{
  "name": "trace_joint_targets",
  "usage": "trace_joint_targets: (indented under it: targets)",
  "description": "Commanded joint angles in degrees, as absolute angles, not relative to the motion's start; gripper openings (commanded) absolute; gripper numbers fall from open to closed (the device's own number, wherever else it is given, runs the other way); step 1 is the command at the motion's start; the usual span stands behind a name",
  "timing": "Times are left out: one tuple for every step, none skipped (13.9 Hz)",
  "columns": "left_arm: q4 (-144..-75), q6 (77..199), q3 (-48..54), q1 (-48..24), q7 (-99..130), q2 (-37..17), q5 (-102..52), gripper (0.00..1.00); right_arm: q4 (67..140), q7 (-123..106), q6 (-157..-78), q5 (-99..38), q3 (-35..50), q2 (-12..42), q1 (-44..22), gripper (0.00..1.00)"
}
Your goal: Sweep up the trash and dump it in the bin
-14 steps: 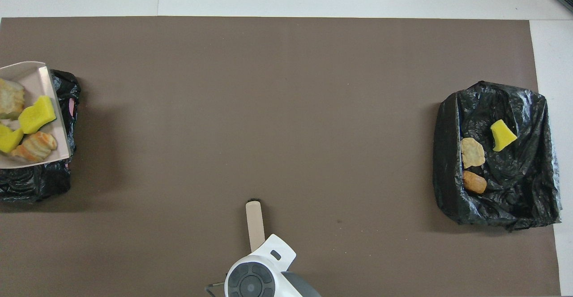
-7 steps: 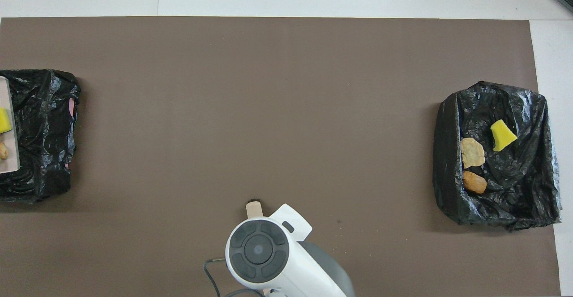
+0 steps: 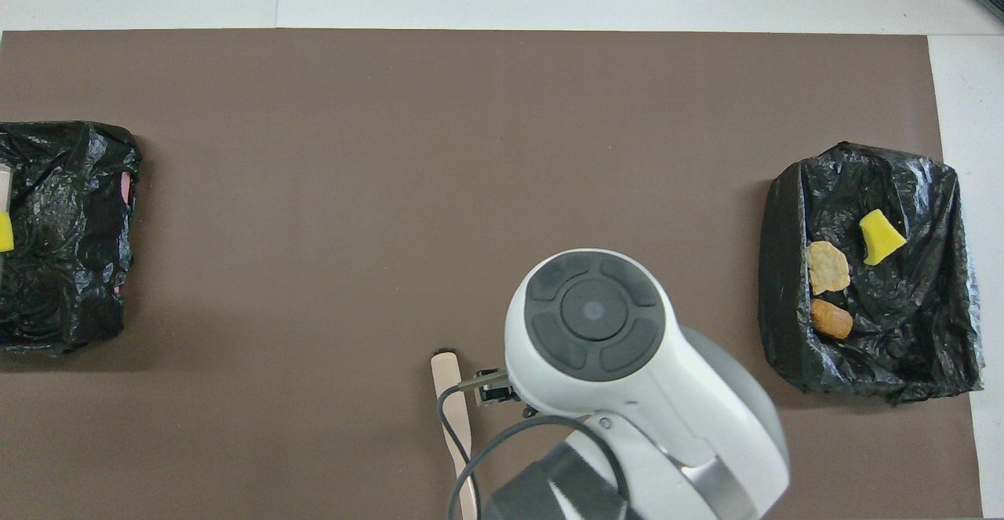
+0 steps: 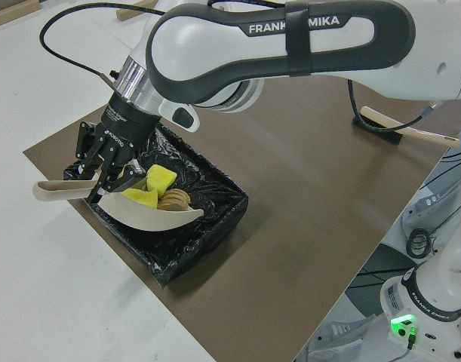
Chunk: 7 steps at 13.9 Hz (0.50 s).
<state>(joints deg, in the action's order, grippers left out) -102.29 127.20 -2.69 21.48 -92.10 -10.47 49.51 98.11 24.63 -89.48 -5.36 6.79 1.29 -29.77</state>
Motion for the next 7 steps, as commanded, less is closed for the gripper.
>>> trace_joint_targets:
  targets:
    - [-101.86,121.57,-3.08,19.0,-88.17,-9.41,54.83,0.0,92.47,13.66,-84.56,-3.26,7.38,2.02,-23.31,1.0]
    - [-101.87,119.99,-3.08,18.03,-87.72,-9.14,57.54,0.0,91.42,10.32,-83.68,-2.29,7.21,2.02,-20.85,1.0]
    - [-101.95,118.84,-3.08,17.41,-87.11,-8.53,60.96,0.0,90.71,7.93,-83.32,-1.24,7.21,1.93,-18.66,1.0]
    - [-101.95,117.18,-3.08,16.36,-85.97,-8.44,62.56,0.0,90.44,6.17,-83.32,-0.62,7.12,1.59,-16.63,1.0]
    - [-101.87,116.46,-3.08,16.26,-85.26,-7.83,63.97,0.0,90.44,4.67,-83.32,-0.53,7.12,0.89,-14.61,1.0]
    - [-101.87,116.63,-3.08,16.35,-85.17,-6.87,64.51,0.0,90.44,3.01,-83.32,-0.53,7.12,0.79,-12.76,1.0]
    - [-101.87,116.89,-3.08,16.26,-85.08,-6.33,64.6,0.0,90.44,1.25,-83.32,-0.44,7.12,0.7,-10.66,1.0]
